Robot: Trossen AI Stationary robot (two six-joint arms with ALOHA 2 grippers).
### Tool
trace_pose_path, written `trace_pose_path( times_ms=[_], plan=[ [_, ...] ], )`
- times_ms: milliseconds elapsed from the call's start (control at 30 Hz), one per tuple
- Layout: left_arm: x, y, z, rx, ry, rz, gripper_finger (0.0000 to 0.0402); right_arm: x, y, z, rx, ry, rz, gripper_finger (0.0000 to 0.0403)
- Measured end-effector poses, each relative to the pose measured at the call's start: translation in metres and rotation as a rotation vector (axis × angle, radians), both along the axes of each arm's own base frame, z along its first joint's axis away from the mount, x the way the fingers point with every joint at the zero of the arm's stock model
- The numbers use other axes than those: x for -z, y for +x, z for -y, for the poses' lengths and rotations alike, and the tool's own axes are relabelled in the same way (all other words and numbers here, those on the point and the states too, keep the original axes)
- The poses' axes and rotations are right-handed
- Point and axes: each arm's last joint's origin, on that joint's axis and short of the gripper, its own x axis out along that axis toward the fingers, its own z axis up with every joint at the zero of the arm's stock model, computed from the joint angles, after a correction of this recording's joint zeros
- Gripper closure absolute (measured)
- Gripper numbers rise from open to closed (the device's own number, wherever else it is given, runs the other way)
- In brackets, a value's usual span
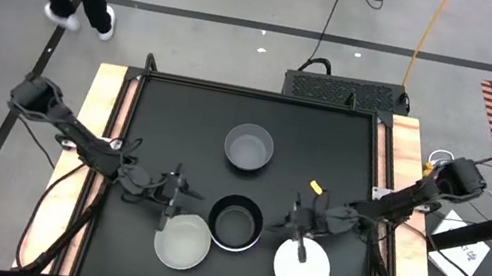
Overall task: Nest bowls inside each other
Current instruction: Stack the white bowl on the black bowl
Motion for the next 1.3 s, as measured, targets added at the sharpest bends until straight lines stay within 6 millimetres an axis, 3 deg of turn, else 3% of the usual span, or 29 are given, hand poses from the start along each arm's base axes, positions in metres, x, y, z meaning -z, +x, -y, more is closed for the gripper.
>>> trace_pose_path(
  times_ms=[233, 500, 767, 1000, 1300],
  plan=[
    [0.005, -0.027, 0.003, -0.027, -0.04, 0.044, 0.0215, 0.002, -0.03, 0.004, 0.037, 0.029, 0.08, 0.0403],
    [0.014, -0.063, 0.003, -0.099, -0.035, 0.089, 0.0215, 0.003, -0.041, 0.002, 0.037, 0.024, 0.09, 0.0403],
    [0.024, -0.09, -0.01, -0.108, -0.042, 0.185, 0.0215, 0.005, -0.057, 0.01, 0.026, 0.021, 0.129, 0.0403],
    [0.022, -0.095, -0.014, -0.131, 0.009, 0.206, 0.0215, 0.015, -0.083, 0.029, 0.137, 0.038, 0.183, 0.0403],
    [0.029, -0.093, -0.02, -0.166, 0.108, 0.142, 0.0216, 0.006, -0.09, 0.036, 0.205, 0.006, 0.232, 0.0403]
  ],
)
